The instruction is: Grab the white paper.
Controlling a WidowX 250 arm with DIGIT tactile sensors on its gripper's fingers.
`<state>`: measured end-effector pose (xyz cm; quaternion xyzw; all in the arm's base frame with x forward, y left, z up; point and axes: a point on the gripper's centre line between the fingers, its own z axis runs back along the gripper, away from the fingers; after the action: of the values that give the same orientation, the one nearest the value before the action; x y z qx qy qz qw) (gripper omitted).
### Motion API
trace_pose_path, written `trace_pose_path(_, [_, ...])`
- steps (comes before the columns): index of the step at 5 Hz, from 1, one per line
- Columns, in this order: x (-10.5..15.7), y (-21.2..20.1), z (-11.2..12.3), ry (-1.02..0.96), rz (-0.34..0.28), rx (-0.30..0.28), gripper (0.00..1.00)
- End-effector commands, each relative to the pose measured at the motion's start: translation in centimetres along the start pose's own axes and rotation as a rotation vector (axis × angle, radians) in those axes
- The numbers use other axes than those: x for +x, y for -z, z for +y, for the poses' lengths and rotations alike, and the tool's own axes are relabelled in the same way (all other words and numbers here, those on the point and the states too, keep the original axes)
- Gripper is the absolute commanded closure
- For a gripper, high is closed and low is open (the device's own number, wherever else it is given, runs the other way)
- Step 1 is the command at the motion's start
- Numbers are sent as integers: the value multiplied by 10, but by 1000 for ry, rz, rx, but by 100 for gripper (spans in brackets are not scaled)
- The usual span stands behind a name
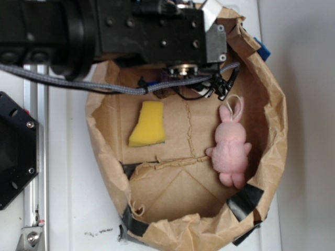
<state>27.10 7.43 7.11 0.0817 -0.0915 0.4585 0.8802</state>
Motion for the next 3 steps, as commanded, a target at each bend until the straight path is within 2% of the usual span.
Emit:
trace_pose_path(1, [17, 10, 12, -21, -67, 12, 0])
trace_pose_path(3, [13, 24, 6, -11, -80, 40, 0])
